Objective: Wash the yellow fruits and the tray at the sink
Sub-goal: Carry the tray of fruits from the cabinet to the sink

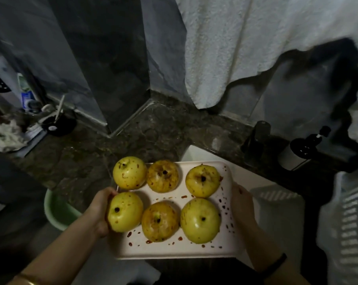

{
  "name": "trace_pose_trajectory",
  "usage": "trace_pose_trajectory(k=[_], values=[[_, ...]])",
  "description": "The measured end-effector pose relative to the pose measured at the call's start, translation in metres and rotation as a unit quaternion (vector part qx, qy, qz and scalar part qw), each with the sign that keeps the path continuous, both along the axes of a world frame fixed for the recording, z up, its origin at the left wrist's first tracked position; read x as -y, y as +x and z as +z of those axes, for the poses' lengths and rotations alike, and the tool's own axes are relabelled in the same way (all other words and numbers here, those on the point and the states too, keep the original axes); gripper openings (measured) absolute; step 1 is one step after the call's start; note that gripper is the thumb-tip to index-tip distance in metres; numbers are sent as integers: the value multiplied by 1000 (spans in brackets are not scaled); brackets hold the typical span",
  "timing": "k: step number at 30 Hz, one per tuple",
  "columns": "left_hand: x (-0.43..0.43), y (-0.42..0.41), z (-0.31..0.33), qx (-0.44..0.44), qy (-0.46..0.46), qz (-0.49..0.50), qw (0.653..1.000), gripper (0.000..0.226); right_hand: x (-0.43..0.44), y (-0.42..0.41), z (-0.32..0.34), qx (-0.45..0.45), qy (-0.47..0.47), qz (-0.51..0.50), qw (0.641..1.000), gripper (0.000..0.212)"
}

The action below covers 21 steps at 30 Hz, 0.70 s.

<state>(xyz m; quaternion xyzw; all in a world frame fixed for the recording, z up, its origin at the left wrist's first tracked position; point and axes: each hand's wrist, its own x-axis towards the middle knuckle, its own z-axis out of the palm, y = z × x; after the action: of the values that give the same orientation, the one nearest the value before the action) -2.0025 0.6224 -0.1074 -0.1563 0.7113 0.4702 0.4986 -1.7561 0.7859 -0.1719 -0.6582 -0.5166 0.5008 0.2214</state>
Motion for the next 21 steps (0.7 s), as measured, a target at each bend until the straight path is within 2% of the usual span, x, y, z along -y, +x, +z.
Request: trace_pose_trajectory(k=[7,12,16,21], values=[[-1,-19,-18,10,-18,24,1000,23,-10,-27,-21,-4,-9,15,1000,35],[-7,-48,-34,13,-48,4,999,26,-12,-54,-34,-21,-24,25,999,34],[-15,-76,-48,17,-58,-15,998,26,-8,-75,-44,-43,-47,-4,998,29],[-29,-110,-65,-6,-66,-42,997,29,-6,-104,-57,-10,-17,-15,1000,36]])
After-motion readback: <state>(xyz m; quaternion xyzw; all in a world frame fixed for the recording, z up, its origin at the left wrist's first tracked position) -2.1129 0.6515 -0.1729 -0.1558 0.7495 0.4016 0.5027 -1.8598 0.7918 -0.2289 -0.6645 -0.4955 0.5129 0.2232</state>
